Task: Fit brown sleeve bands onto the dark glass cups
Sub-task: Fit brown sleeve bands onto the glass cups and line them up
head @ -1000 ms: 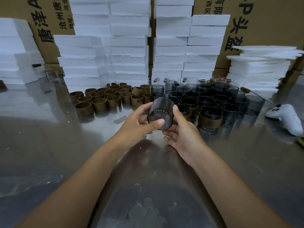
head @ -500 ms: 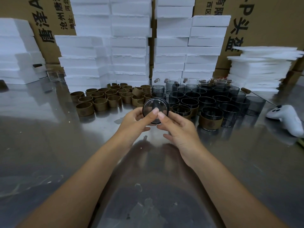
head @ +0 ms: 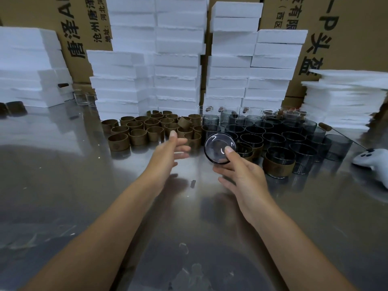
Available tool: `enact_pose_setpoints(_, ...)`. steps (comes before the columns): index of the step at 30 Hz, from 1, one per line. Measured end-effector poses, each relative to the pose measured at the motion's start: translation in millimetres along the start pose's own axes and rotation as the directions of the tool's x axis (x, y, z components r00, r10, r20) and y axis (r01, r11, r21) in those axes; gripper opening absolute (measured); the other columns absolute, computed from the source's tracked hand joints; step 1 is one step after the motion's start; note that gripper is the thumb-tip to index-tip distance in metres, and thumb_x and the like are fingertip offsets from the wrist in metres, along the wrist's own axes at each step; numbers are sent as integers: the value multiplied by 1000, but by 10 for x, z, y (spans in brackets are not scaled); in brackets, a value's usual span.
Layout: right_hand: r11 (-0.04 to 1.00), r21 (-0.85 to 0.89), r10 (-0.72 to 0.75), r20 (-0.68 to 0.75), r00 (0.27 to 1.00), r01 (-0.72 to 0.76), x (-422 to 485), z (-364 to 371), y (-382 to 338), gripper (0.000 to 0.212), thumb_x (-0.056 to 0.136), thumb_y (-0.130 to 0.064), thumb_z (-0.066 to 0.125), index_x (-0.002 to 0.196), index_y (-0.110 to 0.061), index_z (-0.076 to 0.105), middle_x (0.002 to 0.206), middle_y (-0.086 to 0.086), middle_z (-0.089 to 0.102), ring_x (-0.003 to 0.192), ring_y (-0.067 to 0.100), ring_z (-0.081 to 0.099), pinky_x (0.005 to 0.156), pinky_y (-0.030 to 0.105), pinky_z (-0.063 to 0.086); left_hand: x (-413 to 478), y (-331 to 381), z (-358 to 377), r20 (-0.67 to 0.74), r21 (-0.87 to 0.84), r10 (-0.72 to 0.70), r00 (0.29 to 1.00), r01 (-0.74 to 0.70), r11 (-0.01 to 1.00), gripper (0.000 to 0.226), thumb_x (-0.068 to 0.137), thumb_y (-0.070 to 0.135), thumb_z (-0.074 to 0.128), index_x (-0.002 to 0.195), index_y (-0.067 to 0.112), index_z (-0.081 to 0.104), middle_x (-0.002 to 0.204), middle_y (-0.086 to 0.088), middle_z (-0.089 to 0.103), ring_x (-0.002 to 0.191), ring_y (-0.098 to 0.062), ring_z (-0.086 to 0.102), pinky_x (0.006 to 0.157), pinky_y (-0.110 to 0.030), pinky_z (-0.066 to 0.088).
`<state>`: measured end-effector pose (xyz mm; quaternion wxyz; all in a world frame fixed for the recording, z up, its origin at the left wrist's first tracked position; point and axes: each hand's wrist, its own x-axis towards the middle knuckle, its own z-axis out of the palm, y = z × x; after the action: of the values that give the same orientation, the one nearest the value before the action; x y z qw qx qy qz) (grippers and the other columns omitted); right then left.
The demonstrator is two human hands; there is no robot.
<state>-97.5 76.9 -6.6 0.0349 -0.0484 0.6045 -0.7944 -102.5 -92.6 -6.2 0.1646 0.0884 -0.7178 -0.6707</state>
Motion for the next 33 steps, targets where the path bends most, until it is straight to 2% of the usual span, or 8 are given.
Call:
enact_pose_setpoints(4,993,94,73,24,997,-75,11,6,0,19,90,-34,62,85,-17,68,79,0,71,78,14,71,75,28,53,286,-40,-377,-196,247,73,978,-23,969,11,95,25,55,99,19,63,101,1,64,98,-16,61,74,-18,47)
enact_pose_setpoints(7,982,138,122,40,992,-126,21,13,13,22,91,-35,60,85,-15,67,70,0,70,69,14,69,65,26,51,469,-89,-730,-276,536,166,947,8,844,28,91,12,59,118,5,62,120,-11,62,113,-28,56,95,-29,40)
enact_pose_setpoints(11,978,136,151,44,988,-156,37,47,37,27,89,-39,60,85,-13,65,70,2,64,56,12,60,55,24,50,619,-115,-1080,-279,762,213,936,81,643,38,86,6,61,123,-4,58,128,-23,56,120,-35,50,98,-37,40)
enact_pose_setpoints(15,982,122,138,70,988,-146,39,54,48,31,89,-41,60,83,-12,67,71,3,63,55,12,59,55,24,51,631,-179,-1206,-235,822,138,962,121,556,46,86,9,63,130,-2,52,124,-24,59,113,-38,55,94,-36,41)
enact_pose_setpoints(21,983,120,132,74,989,-140,25,51,27,31,89,-41,60,79,-12,67,70,2,63,57,13,59,56,25,52,530,-215,-1219,-239,834,213,947,89,544,19,87,27,68,99,13,70,102,-9,69,93,-26,60,73,-31,41)
enact_pose_setpoints(25,984,120,128,62,990,-135,18,60,23,30,89,-39,60,76,-13,66,62,0,63,57,13,59,53,24,52,397,-93,-950,-180,797,354,918,-75,600,7,87,28,67,84,23,70,82,4,66,80,-17,56,69,-27,36)
enact_pose_setpoints(29,982,128,129,68,989,-137,14,43,25,26,90,-37,60,83,-13,67,64,-1,63,64,16,61,55,22,53,199,150,-494,-125,537,443,888,-314,783,15,87,20,67,74,27,66,73,15,64,71,-6,58,70,-20,42)
enact_pose_setpoints(33,981,122,141,77,987,-149,9,39,31,24,91,-34,61,93,-10,67,71,1,64,71,18,63,62,24,54,-47,254,-76,-57,264,448,892,-419,869,16,89,17,65,79,30,65,78,12,67,73,-3,61,70,-14,45)
